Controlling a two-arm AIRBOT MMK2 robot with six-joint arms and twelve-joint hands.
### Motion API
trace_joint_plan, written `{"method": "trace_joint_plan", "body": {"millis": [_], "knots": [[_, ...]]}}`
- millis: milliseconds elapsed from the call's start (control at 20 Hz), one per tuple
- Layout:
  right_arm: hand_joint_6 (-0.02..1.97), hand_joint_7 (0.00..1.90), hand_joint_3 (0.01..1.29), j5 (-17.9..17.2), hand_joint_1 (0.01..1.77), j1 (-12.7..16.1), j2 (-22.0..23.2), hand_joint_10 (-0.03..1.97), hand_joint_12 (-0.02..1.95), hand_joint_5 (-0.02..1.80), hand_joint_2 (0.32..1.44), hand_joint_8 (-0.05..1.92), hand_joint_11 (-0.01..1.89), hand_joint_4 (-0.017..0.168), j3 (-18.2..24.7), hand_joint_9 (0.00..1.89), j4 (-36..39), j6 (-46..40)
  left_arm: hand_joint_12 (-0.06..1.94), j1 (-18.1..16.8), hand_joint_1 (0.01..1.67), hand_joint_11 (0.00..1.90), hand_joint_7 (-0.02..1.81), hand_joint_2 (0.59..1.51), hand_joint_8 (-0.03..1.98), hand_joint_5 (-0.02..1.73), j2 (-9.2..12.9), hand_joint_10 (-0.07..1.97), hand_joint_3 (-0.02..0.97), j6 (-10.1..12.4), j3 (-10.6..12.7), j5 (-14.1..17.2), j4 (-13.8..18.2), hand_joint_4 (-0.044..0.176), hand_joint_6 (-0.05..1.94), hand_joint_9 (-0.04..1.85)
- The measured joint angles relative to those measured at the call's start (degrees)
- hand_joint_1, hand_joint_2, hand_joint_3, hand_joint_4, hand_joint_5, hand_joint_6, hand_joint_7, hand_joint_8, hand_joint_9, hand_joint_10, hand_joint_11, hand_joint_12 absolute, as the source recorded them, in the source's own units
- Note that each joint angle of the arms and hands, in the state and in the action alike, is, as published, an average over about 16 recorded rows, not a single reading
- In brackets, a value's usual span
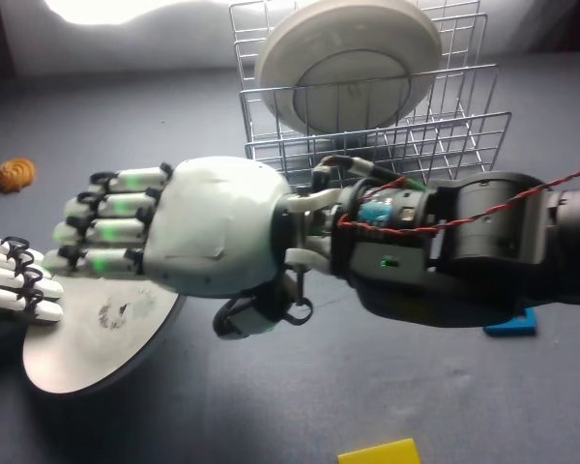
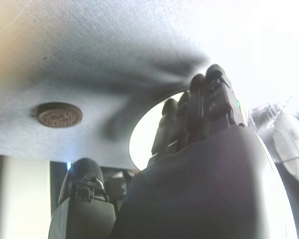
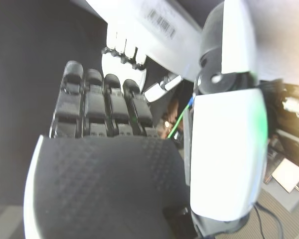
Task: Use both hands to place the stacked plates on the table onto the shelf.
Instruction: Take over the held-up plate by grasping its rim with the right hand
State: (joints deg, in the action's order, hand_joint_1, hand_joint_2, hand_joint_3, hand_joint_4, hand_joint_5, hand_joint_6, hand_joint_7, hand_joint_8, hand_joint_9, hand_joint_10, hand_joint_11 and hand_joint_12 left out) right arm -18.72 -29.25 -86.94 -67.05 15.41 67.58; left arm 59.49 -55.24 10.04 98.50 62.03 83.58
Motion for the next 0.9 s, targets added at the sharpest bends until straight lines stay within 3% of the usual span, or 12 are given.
{"method": "trace_joint_plan", "body": {"millis": [450,650,900], "knots": [[0.04,0.28,0.02,0.7,1.19,-0.9,-6.4,0.03,0.89,0.30,0.97,0.02,0.05,0.003,-6.6,0.26,0.0,0.0,0.01,-0.1,0.02,0.02,-0.01,1.124,-0.02,0.02,0.0,0.03,0.020,0.5,0.0,0.1,0.0,-0.001,0.01,0.03],[0.09,0.49,0.02,0.1,1.21,-1.3,-8.3,0.06,1.05,0.48,1.01,0.09,0.20,0.001,-8.5,0.50,-0.1,0.0,0.01,-0.2,0.02,0.02,-0.01,1.124,-0.02,0.02,-0.1,0.03,0.020,0.7,0.0,0.1,0.0,-0.001,0.01,0.03],[0.27,0.70,0.02,-1.2,1.23,-1.6,-9.7,0.34,1.09,0.65,1.03,0.33,0.48,-0.003,-10.0,0.76,0.0,0.0,0.01,-0.5,0.02,0.02,-0.01,1.125,-0.02,0.02,-0.2,0.03,0.020,0.9,0.0,0.1,0.3,-0.002,0.01,0.03]]}}
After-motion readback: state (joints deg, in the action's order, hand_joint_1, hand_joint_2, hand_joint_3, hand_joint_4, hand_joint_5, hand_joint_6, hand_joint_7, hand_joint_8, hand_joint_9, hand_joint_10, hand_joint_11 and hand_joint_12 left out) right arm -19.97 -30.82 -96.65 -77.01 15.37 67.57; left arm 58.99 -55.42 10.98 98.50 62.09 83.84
